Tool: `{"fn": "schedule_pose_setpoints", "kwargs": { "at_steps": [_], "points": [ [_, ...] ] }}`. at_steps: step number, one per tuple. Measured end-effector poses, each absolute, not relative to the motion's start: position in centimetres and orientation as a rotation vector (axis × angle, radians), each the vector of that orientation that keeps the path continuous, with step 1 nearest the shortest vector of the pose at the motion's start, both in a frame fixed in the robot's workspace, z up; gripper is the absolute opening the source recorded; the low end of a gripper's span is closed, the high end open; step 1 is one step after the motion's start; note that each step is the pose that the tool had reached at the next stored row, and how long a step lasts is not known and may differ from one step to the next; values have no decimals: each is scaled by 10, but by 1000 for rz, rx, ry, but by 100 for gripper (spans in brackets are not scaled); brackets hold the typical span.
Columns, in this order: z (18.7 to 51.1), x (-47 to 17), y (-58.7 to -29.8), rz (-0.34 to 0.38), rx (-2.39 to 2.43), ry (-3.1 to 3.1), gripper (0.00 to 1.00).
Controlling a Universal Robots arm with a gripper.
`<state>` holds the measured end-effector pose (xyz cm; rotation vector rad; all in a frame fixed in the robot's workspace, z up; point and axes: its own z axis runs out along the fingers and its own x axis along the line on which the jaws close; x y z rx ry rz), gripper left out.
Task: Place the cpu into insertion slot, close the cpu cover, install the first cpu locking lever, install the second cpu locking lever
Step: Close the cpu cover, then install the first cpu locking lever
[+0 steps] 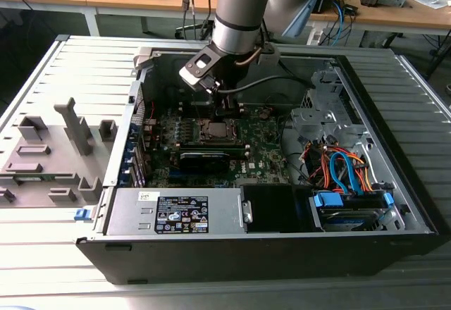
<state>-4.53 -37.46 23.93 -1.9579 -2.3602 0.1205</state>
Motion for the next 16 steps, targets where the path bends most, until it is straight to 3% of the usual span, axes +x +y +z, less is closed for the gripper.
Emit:
{"fn": "schedule_pose_setpoints", "kwargs": {
  "at_steps": [16],
  "points": [
    [239, -45, -375, 114, -1756, -2512, 11]
  ]
}}
